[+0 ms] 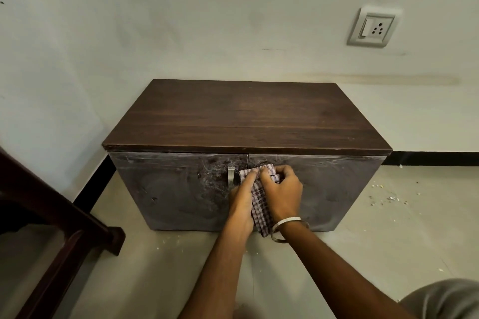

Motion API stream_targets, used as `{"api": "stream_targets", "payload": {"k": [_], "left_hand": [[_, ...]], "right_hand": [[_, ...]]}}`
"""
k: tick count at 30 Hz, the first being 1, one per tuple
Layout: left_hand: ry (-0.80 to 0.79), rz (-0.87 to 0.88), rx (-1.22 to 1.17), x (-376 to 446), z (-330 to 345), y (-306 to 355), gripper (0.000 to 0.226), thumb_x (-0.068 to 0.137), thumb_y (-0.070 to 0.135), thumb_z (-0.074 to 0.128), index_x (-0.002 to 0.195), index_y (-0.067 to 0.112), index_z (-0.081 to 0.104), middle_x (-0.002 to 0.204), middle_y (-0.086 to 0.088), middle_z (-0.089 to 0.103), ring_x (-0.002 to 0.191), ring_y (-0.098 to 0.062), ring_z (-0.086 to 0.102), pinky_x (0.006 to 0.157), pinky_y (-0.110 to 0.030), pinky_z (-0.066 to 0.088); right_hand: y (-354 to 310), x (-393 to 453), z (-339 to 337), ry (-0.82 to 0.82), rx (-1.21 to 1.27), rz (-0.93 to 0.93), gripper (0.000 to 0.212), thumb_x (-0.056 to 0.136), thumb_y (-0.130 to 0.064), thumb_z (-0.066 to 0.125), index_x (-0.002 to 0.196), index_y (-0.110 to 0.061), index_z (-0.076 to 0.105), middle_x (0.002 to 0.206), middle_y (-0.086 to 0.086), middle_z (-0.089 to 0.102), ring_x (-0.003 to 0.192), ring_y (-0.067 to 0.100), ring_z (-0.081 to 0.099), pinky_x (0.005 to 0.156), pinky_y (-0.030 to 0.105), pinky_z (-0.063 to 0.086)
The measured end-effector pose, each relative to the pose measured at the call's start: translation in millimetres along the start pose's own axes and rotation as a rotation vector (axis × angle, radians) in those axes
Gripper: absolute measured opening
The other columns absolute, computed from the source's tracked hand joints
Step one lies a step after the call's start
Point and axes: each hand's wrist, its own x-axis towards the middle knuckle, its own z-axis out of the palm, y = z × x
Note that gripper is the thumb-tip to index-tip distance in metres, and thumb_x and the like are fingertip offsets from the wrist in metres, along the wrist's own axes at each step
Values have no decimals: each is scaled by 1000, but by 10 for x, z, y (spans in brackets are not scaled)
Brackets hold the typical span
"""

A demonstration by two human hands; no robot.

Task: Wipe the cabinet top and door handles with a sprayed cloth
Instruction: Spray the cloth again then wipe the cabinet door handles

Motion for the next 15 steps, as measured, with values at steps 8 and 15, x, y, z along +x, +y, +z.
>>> {"api": "stream_targets", "payload": {"k": [8,15], "left_hand": [[83,152,128,-17,118,75,20,80,28,73,84,9,73,77,-10,75,73,-27,73,72,-40,61],[-18,-76,-52,0,83,55,40,82,37,69,105,5,73,103,-17,73,89,-31,71,65,-35,58]], "right_hand": [[-65,82,5,20,217,291,19,82,-24,70,85,-5,68,73,1,67,65,10,59,59,22,45],[-128,49,11,-8,-51,110,18,80,-32,68,82,-17,59,75,-2,64,70,14,61,66,31,48]]}}
